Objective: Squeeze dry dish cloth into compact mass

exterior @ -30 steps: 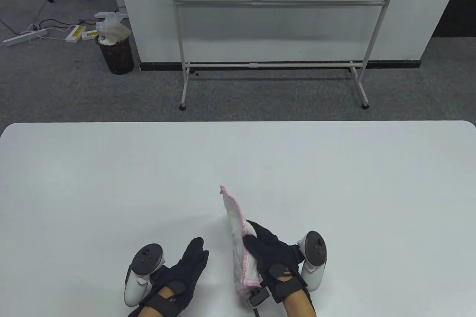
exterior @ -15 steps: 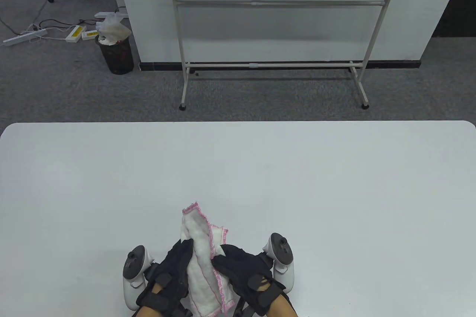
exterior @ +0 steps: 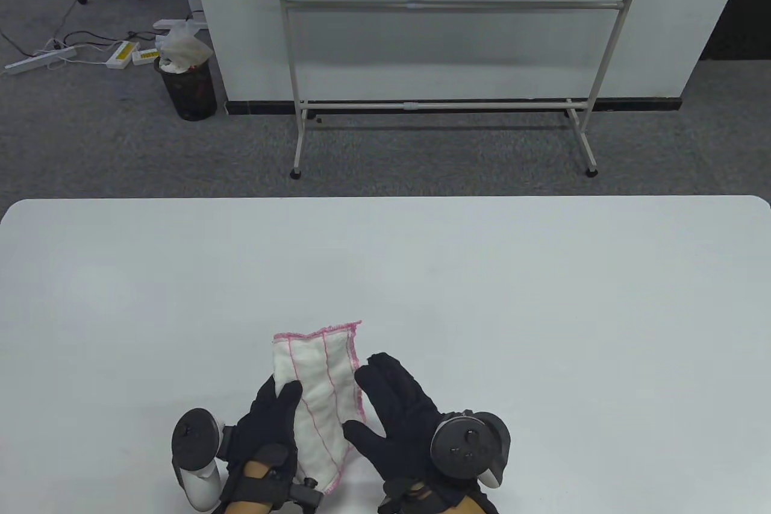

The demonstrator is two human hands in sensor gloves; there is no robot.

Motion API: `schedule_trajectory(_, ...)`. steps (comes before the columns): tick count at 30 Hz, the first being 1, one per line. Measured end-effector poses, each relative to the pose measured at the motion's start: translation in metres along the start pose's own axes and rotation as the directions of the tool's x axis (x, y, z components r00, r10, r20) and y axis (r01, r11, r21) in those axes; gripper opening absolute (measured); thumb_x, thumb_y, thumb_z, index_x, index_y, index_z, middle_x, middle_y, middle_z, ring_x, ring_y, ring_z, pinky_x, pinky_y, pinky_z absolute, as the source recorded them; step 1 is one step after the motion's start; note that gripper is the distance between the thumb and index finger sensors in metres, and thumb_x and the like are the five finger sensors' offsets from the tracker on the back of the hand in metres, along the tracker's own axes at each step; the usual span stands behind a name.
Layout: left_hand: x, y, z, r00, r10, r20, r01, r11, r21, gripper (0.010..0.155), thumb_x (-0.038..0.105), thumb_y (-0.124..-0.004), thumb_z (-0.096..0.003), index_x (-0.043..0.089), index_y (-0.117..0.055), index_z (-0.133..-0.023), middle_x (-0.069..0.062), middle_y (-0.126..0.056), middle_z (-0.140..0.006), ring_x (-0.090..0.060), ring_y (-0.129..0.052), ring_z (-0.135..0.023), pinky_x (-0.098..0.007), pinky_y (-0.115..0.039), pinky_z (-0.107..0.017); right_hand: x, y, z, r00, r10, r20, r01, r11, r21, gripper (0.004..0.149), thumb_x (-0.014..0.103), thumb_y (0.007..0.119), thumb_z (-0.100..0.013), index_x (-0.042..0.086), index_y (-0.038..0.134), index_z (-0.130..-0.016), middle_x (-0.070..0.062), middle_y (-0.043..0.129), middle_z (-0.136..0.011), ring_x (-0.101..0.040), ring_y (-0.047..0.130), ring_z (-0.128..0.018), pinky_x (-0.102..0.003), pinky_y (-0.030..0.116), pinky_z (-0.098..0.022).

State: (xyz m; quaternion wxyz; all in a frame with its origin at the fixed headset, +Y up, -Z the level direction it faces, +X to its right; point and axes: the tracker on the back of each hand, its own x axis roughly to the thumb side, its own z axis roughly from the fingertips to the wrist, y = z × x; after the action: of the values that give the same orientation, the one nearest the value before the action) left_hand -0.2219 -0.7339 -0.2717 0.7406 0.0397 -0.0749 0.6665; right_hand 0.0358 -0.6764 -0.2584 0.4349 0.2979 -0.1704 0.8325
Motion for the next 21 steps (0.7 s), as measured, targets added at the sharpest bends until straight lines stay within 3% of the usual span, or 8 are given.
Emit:
schedule_trajectory(6, 0.003, -0.014, -0.003, 1.0, -0.019, 0.021, 0.022, 0.988, -0.155, 0.055, 0.048, -0.066, -0.0594, 0.013, -0.056, -0.101, -0.016, -0.081, -0.096, -0.038, -0.093, -0.077, -0.048, -0.085, -0.049, 0.008, 0.027, -0.002, 0.978, 0.199, 0.065, -0.209, 0.947, 0.244, 0.101, 0.054, 0.094, -0.04, 0.024, 0.024, -0.107, -0.005, 0.013, -0.112, -0.033, 0.009, -0.107, -0.057, 0.015, -0.074)
schedule_trajectory(8, 0.002, -0.023, -0.003, 1.0, -0.01, 0.028, 0.017, 0.966, -0.256, 0.057, 0.049, -0.065, -0.06, 0.012, -0.055, -0.102, -0.018, -0.081, -0.095, -0.039, -0.093, -0.076, -0.048, -0.085, -0.049, 0.002, 0.036, -0.003, 0.967, 0.251, 0.047, -0.253, 0.915, 0.315, 0.108, 0.056, 0.095, -0.038, 0.025, 0.017, -0.105, -0.005, 0.01, -0.112, -0.033, 0.006, -0.106, -0.057, 0.019, -0.075)
schedule_trajectory(11, 0.001, -0.034, 0.0, 0.998, 0.057, -0.006, -0.056, 0.937, -0.344, 0.066, 0.051, -0.063, -0.0604, 0.0, -0.046, -0.1, -0.025, -0.078, -0.094, -0.042, -0.093, -0.074, -0.049, -0.086, -0.048, -0.014, 0.043, -0.003, 0.981, 0.19, -0.025, -0.169, 0.919, 0.355, 0.112, 0.052, 0.097, -0.037, 0.021, 0.013, -0.103, -0.012, 0.022, -0.111, -0.037, 0.038, -0.107, -0.058, 0.052, -0.072)
schedule_trajectory(13, 0.001, -0.035, 0.0, 0.999, 0.052, -0.005, -0.05, 0.941, -0.334, 0.068, 0.051, -0.063, -0.0601, -0.002, -0.046, -0.099, -0.029, -0.077, -0.092, -0.044, -0.091, -0.075, -0.052, -0.083, -0.052, -0.024, 0.045, -0.002, 0.989, 0.102, -0.109, -0.059, 0.938, 0.341, 0.112, 0.047, 0.099, -0.037, 0.016, 0.014, -0.102, -0.021, 0.037, -0.107, -0.044, 0.067, -0.093, -0.057, 0.069, -0.059)
schedule_trajectory(17, 0.002, -0.035, -0.002, 0.997, 0.077, 0.027, -0.065, 0.946, -0.317, 0.066, 0.052, -0.062, -0.0603, 0.002, -0.047, -0.101, -0.028, -0.075, -0.091, -0.045, -0.085, -0.077, -0.053, -0.077, -0.057, -0.034, 0.04, -0.004, 0.979, 0.068, -0.19, -0.011, 0.958, 0.287, 0.102, 0.043, 0.099, -0.036, 0.007, 0.028, -0.101, -0.025, 0.068, -0.087, -0.039, 0.094, -0.054, -0.053, 0.081, -0.035)
schedule_trajectory(21, 0.009, -0.031, 0.0, 0.997, 0.022, 0.075, -0.003, 0.968, -0.252, 0.064, 0.055, -0.06, -0.0602, 0.012, -0.044, -0.106, -0.023, -0.065, -0.099, -0.046, -0.074, -0.083, -0.056, -0.068, -0.061, -0.043, 0.032, -0.005, 0.962, 0.039, -0.271, 0.018, 0.979, 0.204, 0.071, 0.034, 0.097, -0.039, 0.002, 0.064, -0.094, -0.022, 0.09, -0.06, -0.033, 0.098, -0.025, -0.05, 0.082, -0.019)
